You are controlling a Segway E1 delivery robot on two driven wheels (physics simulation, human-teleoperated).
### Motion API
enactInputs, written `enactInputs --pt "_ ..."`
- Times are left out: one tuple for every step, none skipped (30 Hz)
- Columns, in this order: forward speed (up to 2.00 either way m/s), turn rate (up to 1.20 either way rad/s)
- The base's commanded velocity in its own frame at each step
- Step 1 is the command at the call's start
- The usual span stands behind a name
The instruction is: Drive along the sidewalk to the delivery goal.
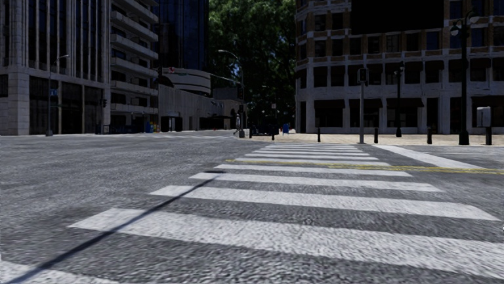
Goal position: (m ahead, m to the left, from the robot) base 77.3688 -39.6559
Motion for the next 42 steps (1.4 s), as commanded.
enactInputs --pt "1.51 -0.54" --pt "1.51 -0.54" --pt "1.51 -0.54" --pt "1.51 -0.54" --pt "1.51 -0.54" --pt "1.51 -0.54" --pt "1.51 -0.54" --pt "1.51 -0.54" --pt "1.51 -0.54" --pt "1.51 -0.54" --pt "1.51 -0.54" --pt "1.51 -0.54" --pt "1.51 -0.54" --pt "1.51 -0.52" --pt "1.51 -0.45" --pt "1.51 -0.45" --pt "1.51 -0.35" --pt "1.51 -0.25" --pt "1.60 -0.02" --pt "2.00 0.00" --pt "2.00 0.00" --pt "2.00 0.00" --pt "2.00 0.00" --pt "2.00 0.00" --pt "2.00 0.00" --pt "2.00 0.00" --pt "2.00 0.00" --pt "2.00 0.00" --pt "2.00 0.00" --pt "2.00 0.00" --pt "2.00 0.00" --pt "2.00 0.00" --pt "2.00 0.00" --pt "2.00 0.00" --pt "2.00 0.00" --pt "2.00 0.00" --pt "2.00 0.00" --pt "2.00 0.00" --pt "2.00 0.00" --pt "2.00 0.00" --pt "2.00 0.00" --pt "2.00 0.00"
